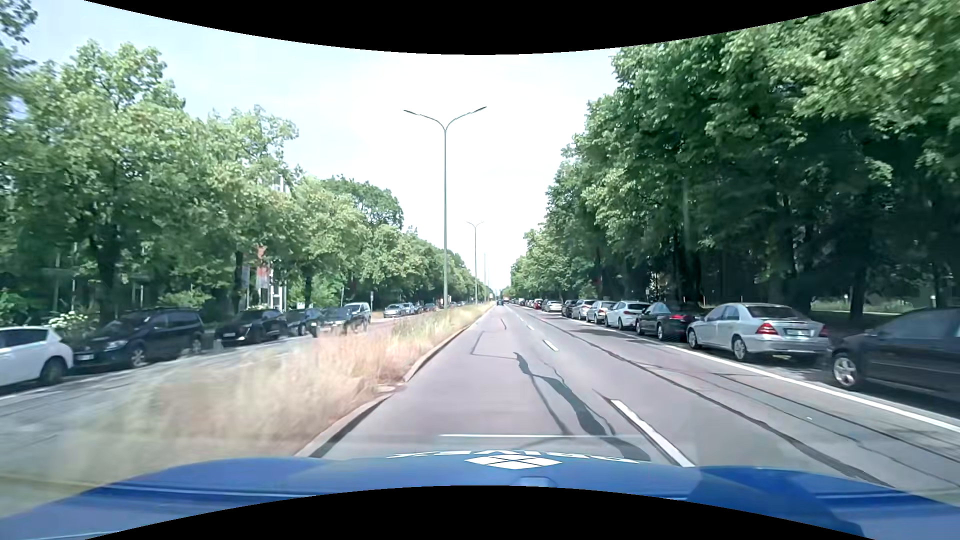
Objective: Follow the waypoints while adhering to traffic rules and regulations
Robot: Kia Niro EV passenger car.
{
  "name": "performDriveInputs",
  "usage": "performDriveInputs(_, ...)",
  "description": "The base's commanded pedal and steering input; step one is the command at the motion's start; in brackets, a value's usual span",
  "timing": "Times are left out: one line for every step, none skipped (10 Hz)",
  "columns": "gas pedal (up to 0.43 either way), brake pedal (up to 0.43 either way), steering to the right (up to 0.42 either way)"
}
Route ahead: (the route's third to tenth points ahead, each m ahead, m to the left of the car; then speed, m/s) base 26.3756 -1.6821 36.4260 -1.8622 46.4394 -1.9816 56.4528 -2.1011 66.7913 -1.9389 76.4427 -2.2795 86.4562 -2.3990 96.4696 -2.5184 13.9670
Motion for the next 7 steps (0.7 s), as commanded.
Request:
performDriveInputs(0.189,0.000,-0.002)
performDriveInputs(0.189,0.000,-0.002)
performDriveInputs(0.189,0.000,-0.001)
performDriveInputs(0.189,0.000,0.000)
performDriveInputs(0.189,0.000,0.000)
performDriveInputs(0.189,0.000,0.001)
performDriveInputs(0.177,0.000,0.001)
